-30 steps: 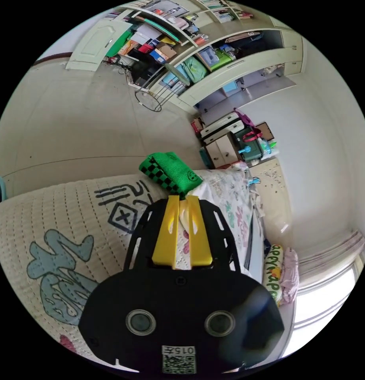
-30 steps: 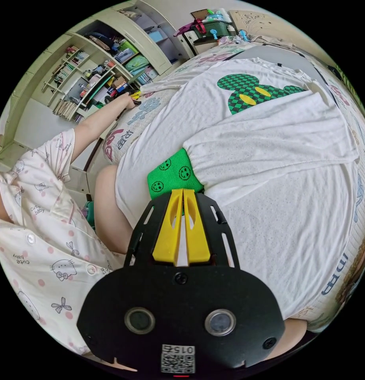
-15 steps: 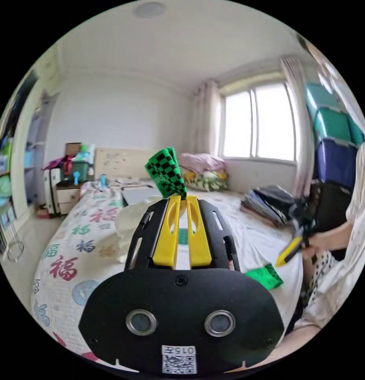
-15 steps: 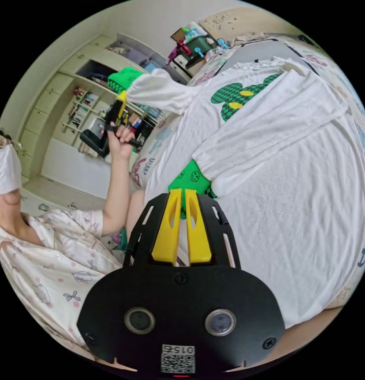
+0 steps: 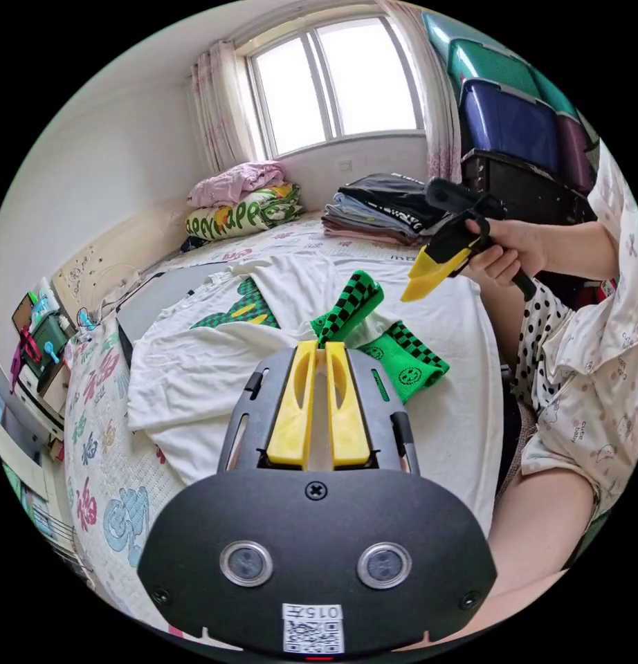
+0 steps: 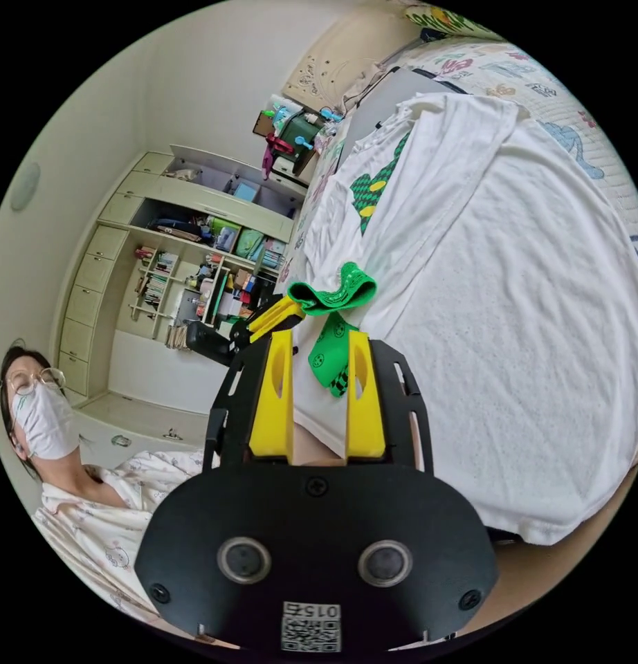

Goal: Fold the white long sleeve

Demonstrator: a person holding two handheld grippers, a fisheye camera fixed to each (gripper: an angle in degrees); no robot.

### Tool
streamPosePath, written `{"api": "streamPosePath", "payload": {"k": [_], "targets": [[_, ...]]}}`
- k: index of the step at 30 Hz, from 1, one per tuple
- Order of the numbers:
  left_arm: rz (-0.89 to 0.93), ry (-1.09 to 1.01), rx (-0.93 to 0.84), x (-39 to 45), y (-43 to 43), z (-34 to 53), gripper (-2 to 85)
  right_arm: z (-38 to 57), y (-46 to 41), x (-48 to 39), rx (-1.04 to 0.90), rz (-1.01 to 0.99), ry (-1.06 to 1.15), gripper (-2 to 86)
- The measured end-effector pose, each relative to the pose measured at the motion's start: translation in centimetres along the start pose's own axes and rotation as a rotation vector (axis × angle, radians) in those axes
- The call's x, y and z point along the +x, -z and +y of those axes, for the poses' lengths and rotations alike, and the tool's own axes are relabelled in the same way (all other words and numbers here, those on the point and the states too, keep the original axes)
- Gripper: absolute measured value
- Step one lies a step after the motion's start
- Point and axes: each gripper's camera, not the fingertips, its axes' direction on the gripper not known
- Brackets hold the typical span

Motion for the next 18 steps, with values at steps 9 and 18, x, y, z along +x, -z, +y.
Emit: {"api": "streamPosePath", "payload": {"k": [9, 18], "targets": [[0.023, -0.095, 0.049, -0.3, 0.7, -5.1, 0.4, -4.4, 1.0, -2.1, 0.020, -0.170, -0.083, 15.6], [0.033, -0.091, 0.117, -2.4, 2.0, -8.3, 0.4, -7.5, 2.9, -2.7, 0.035, -0.201, -0.181, 9.5]]}}
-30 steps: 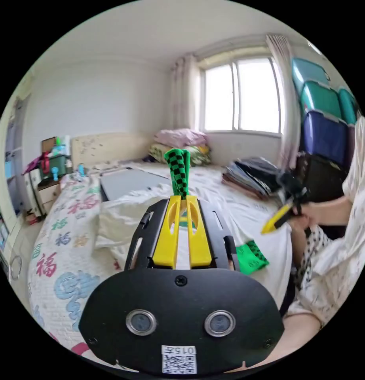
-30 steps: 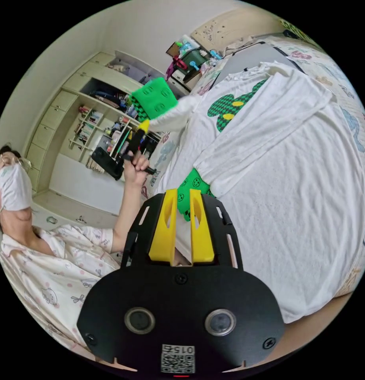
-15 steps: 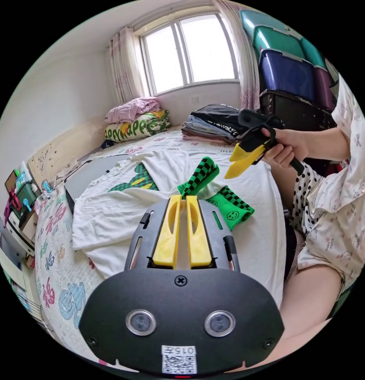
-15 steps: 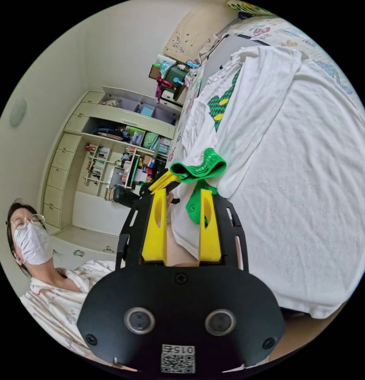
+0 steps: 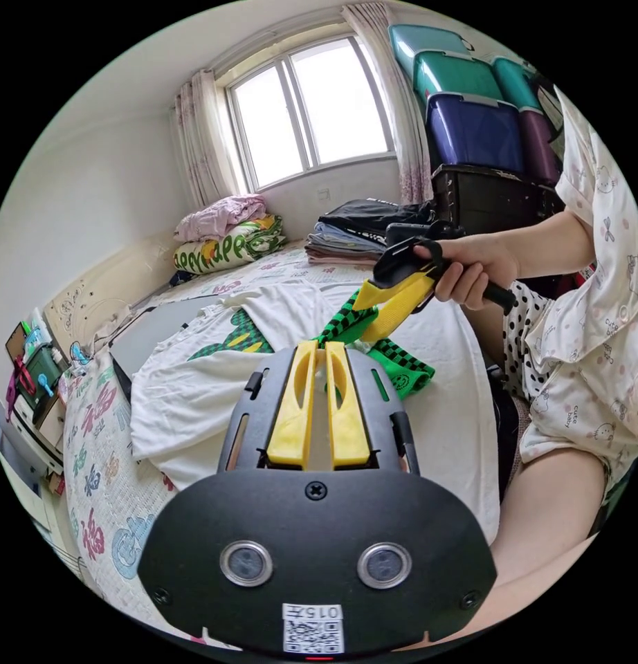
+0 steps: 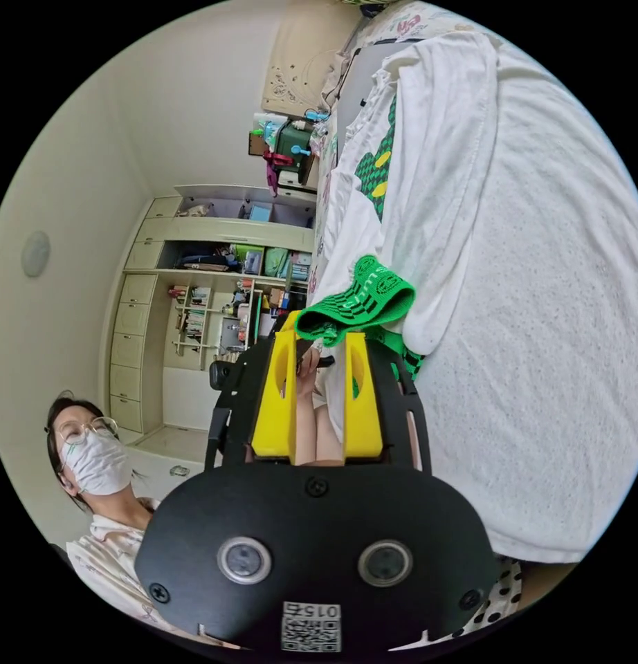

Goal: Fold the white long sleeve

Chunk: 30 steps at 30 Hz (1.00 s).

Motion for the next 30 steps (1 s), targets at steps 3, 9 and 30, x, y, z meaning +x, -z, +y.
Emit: {"api": "streamPosePath", "payload": {"k": [3, 9, 30], "targets": [[0.010, 0.001, 0.004, -0.6, -0.2, -0.5, 0.4, -0.8, 0.8, -1.3, 0.016, 0.024, 0.024, 7.9], [0.014, 0.000, 0.023, -1.5, -0.3, -0.7, 0.4, -1.5, 2.7, -3.3, 0.050, 0.061, 0.066, 10.4], [0.114, 0.035, -0.025, -3.9, -4.6, 5.9, 1.8, -2.6, 1.5, -3.1, 0.102, 0.051, -0.031, 2.9]]}}
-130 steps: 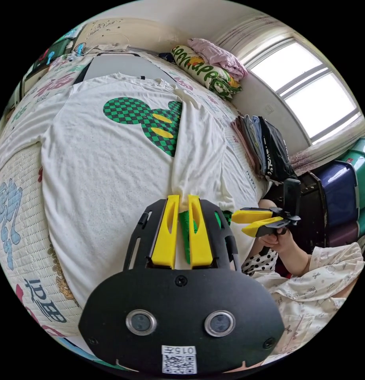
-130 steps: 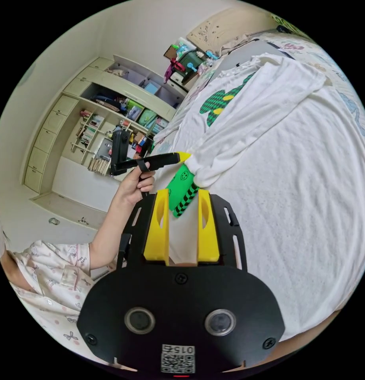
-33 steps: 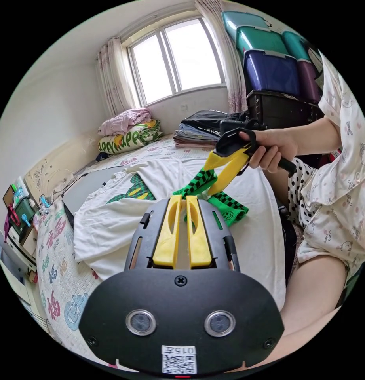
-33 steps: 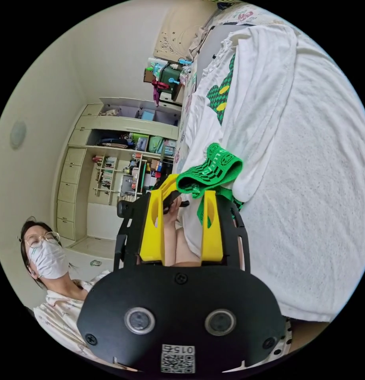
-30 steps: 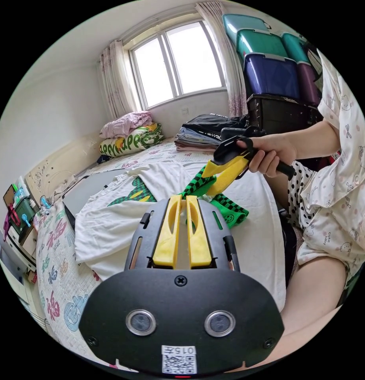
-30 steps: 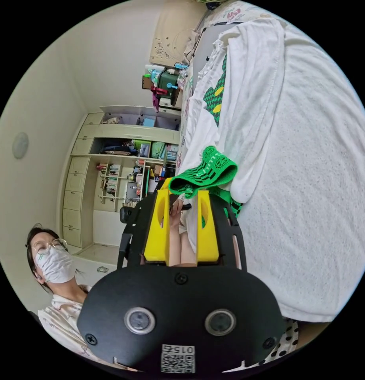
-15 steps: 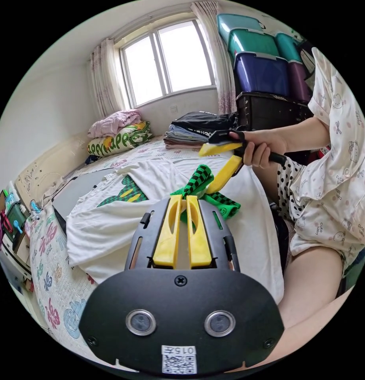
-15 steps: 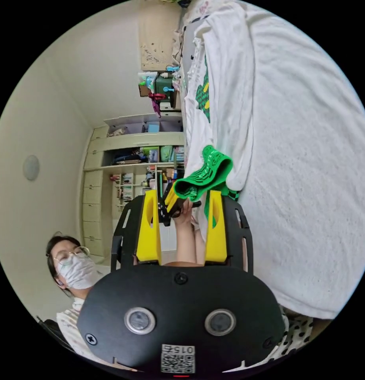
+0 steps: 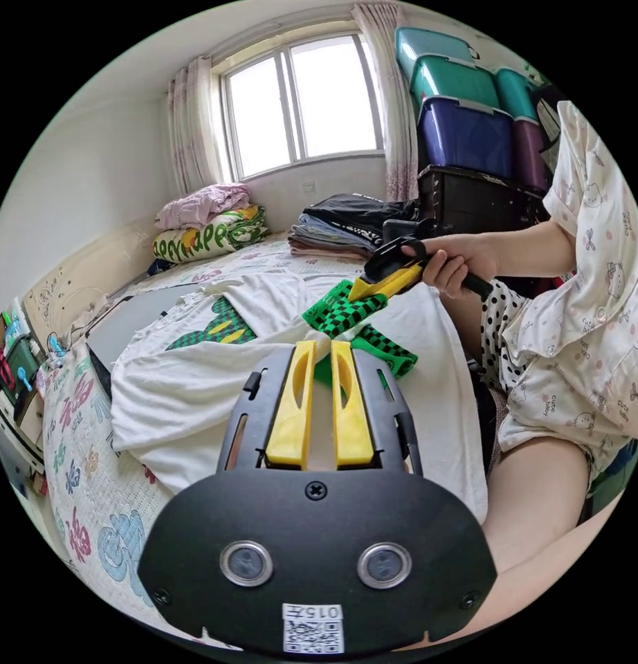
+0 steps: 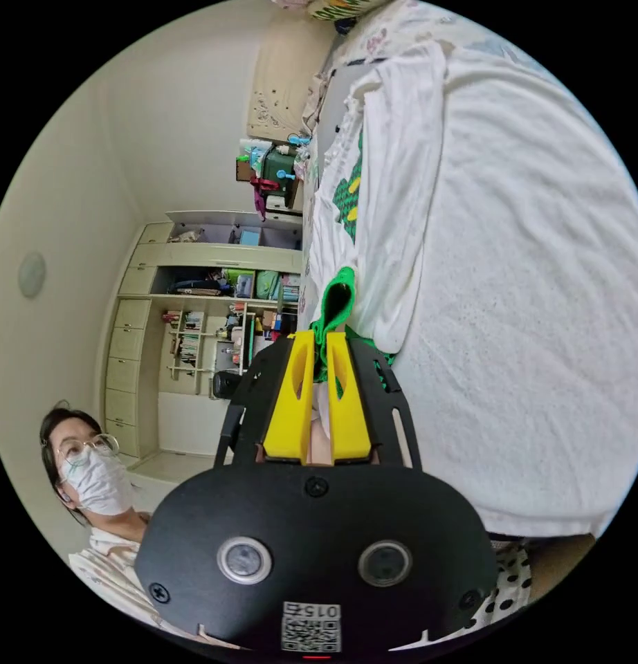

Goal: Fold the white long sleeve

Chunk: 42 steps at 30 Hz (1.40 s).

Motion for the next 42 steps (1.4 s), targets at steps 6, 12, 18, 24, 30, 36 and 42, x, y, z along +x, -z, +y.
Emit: {"api": "streamPosePath", "payload": {"k": [6, 12, 18, 24, 30, 36, 42], "targets": [[-0.109, 0.241, 0.015, -5.6, 1.1, 6.2, 3.5, 2.2, 2.3, -2.3, 0.073, 0.147, 0.123, 2.3], [-0.222, 0.631, -0.117, -13.3, -0.5, 14.7, 6.7, 4.0, 0.0, -0.7, 0.040, 0.204, 0.125, 2.6], [-0.163, 0.767, -0.059, -15.7, -1.3, 21.9, 5.6, 6.0, -3.7, 1.2, -0.001, 0.269, 0.150, 2.6], [-0.145, 0.856, -0.082, -16.8, -3.8, 27.4, 6.2, 6.6, -6.8, 5.0, -0.092, 0.302, 0.106, 3.0], [-0.145, 0.948, 0.003, -17.0, -4.8, 33.1, 7.5, 5.2, -5.1, 7.3, -0.198, 0.293, 0.132, 3.0], [-0.169, 1.076, 0.094, -18.1, -6.4, 39.0, 8.9, -0.9, -4.6, 2.8, -0.047, 0.435, 0.301, 4.5], [-0.138, 1.227, 0.198, -18.4, -8.8, 44.7, 9.5, -10.6, -19.8, 0.5, -0.185, 0.486, 0.506, 6.6]]}}
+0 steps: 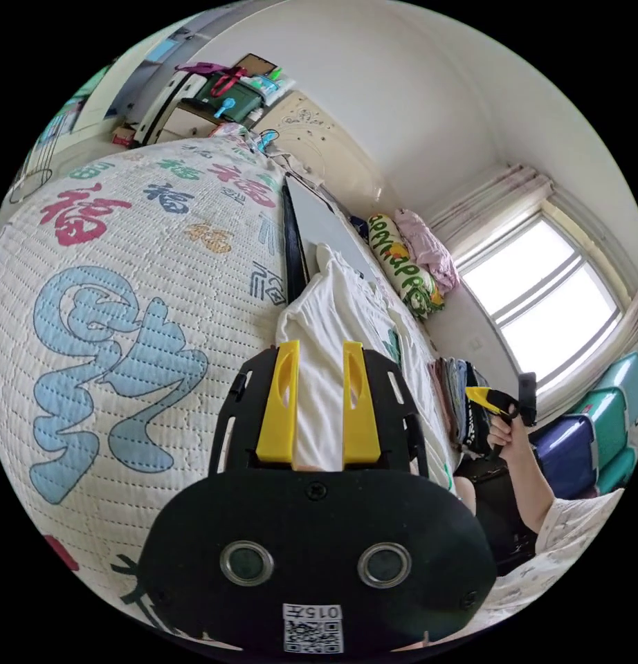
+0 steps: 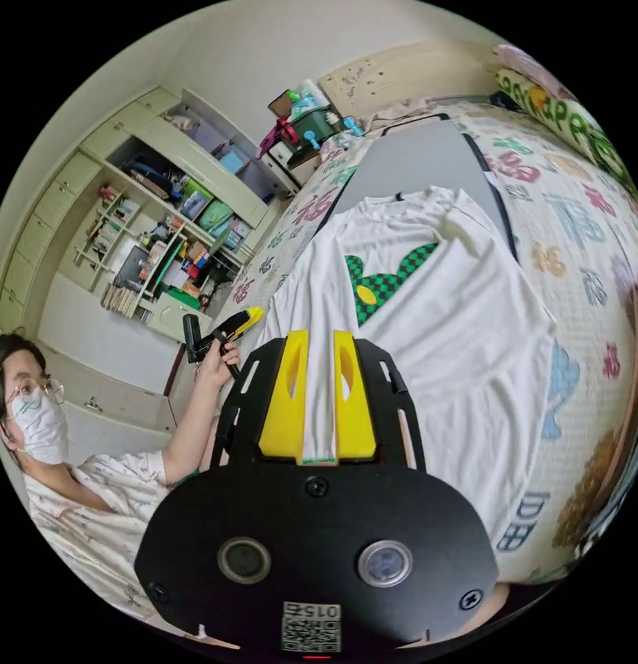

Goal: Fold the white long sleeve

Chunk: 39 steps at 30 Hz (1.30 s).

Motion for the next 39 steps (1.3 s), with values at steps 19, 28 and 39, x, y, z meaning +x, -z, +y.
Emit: {"api": "streamPosePath", "payload": {"k": [19, 28, 39], "targets": [[0.087, 0.160, 0.071, -9.7, -6.1, 3.8, 10.6, -23.8, -30.5, 5.0, -0.162, 0.172, 0.006, 8.8], [0.113, 0.118, 0.009, -9.8, -8.3, 4.4, 7.0, -26.8, -36.5, 6.2, -0.227, 0.252, 0.016, 7.7], [0.052, 0.099, 0.153, -8.0, -4.6, 5.0, -0.5, -28.0, -38.7, 7.0, -0.243, 0.383, 0.051, 0.1]]}}
